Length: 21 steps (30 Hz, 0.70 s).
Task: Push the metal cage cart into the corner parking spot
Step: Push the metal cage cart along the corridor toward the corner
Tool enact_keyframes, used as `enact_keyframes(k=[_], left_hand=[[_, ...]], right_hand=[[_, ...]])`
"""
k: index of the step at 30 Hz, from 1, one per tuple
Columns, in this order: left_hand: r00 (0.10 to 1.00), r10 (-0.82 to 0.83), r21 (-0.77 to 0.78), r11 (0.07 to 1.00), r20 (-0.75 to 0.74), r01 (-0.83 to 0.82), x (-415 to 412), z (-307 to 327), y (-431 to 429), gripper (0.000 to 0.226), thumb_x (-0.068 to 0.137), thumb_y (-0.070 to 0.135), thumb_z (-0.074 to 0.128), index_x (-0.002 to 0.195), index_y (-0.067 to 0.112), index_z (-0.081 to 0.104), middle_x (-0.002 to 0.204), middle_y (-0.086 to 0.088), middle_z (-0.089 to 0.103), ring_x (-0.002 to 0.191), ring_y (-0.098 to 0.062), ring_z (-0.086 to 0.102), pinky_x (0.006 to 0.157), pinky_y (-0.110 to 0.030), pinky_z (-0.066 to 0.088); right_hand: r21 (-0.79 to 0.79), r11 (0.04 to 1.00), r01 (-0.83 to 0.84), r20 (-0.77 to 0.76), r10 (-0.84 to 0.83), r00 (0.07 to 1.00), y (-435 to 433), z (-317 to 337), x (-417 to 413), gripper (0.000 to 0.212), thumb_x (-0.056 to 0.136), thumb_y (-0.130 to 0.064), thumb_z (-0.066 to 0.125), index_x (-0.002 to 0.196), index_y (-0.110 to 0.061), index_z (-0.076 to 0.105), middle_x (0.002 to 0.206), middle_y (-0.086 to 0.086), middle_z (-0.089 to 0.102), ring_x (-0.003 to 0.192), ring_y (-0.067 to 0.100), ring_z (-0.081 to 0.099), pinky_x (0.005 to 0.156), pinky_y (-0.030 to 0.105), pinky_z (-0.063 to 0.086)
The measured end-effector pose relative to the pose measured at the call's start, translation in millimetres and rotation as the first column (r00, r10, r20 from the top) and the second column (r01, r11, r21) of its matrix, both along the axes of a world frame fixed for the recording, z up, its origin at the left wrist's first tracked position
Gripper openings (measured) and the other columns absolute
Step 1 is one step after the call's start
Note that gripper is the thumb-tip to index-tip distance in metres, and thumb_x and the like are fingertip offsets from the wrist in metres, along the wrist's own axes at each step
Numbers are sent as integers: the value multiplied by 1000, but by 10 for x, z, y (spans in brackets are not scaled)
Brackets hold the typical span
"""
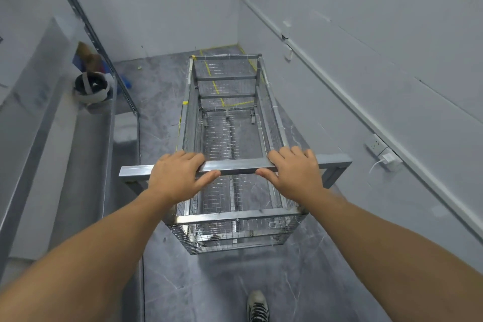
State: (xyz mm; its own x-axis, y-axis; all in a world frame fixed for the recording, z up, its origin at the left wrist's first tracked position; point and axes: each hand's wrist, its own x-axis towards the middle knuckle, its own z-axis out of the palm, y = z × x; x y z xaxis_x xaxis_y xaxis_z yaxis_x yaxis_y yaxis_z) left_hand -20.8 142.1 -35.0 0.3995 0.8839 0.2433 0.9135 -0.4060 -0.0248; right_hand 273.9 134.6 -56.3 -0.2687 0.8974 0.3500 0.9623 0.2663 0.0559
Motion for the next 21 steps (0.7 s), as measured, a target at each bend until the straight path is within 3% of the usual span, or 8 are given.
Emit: enact_keyframes(k=[8, 14, 21], left_hand=[[999, 37, 26, 999, -21, -37, 32, 12, 606, 50, 89, 74, 29, 73, 29, 43, 69, 14, 46, 66, -11, 39, 62, -31, 32], [999, 19, 31, 999, -35, -18, -65, 20, 1044, 49, 88, 73, 33, 70, 27, 38, 64, 12, 39, 61, -14, 41, 56, -30, 34], [999, -11, 45, 999, -43, 13, -256, 22, 1655, 49, 89, 71, 33, 71, 26, 39, 65, 11, 45, 60, -14, 39, 56, -29, 29]], right_hand=[[-47, 999, -7, 18, 8, 1000, 641, -1, 9, 66, 92, -76, 19, 97, -25, 60, 88, -5, 64, 83, 22, 57, 76, 39, 36], [-36, 999, -16, -13, 15, 1000, 1041, -9, -76, 65, 93, -75, 23, 100, -23, 62, 88, -3, 64, 82, 24, 58, 75, 41, 41], [-23, 1000, 0, -9, 0, 1000, 1627, -9, -278, 62, 93, -75, 25, 97, -24, 60, 87, -3, 63, 81, 23, 57, 76, 42, 41]])
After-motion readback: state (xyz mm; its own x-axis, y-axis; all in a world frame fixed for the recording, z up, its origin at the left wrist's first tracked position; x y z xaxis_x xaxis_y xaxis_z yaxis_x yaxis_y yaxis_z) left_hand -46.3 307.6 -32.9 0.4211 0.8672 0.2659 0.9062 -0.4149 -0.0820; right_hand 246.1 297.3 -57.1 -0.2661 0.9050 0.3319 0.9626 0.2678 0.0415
